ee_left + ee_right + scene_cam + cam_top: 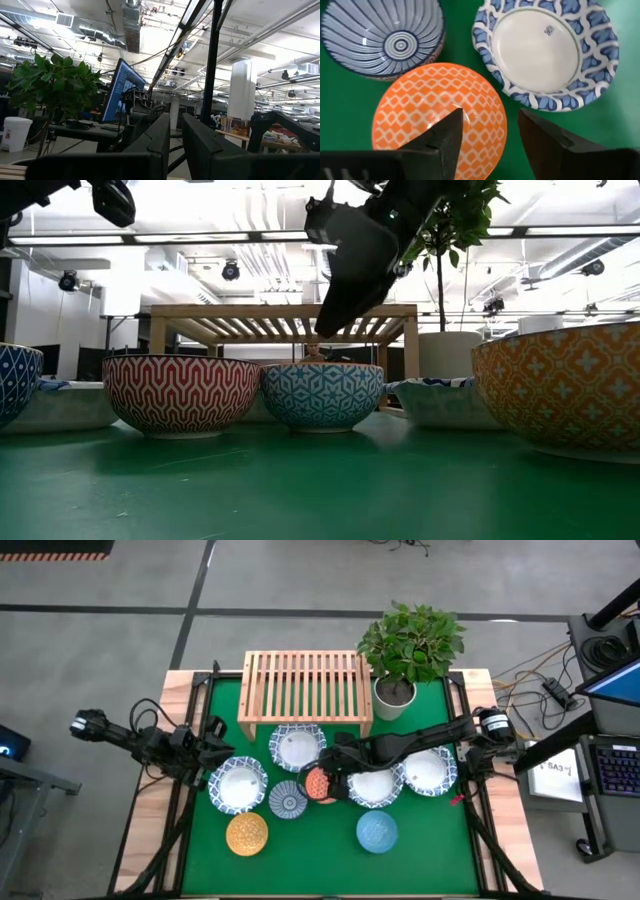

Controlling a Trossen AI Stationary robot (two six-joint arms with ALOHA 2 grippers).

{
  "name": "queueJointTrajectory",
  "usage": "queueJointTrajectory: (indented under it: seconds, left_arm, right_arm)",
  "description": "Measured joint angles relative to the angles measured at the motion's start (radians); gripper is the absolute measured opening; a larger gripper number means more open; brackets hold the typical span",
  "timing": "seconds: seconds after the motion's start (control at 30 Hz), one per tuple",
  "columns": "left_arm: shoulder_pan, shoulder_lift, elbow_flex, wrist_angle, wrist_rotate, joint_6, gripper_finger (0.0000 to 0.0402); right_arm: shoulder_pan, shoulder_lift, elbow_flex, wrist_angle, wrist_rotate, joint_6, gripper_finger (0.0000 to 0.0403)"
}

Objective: Place and stack plates onto a shelf
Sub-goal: Put the orange bowl on the left side of the shelf

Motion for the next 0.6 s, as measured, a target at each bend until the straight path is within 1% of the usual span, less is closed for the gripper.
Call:
queueJointTrajectory:
  seconds: [0.2, 0.33, 0.5, 0.6]
  left_arm:
    - [0.0, 0.0, 0.0, 0.0, 0.0, 0.0, 0.0032]
    - [0.0, 0.0, 0.0, -0.003, 0.0, 0.0, 0.0032]
    - [0.0, 0.002, 0.0, -0.007, 0.0, 0.0, 0.0032]
    - [0.0, 0.002, 0.0, -0.007, 0.0, 0.0, 0.0032]
  right_arm:
    - [-0.002, 0.053, -0.011, 0.015, 0.008, 0.023, 0.0186]
    - [-0.005, 0.1, -0.011, 0.003, 0.083, 0.052, 0.0182]
    - [-0.014, 0.128, -0.012, 0.004, 0.059, 0.072, 0.018]
    - [-0.014, 0.131, -0.012, 0.009, 0.042, 0.074, 0.0167]
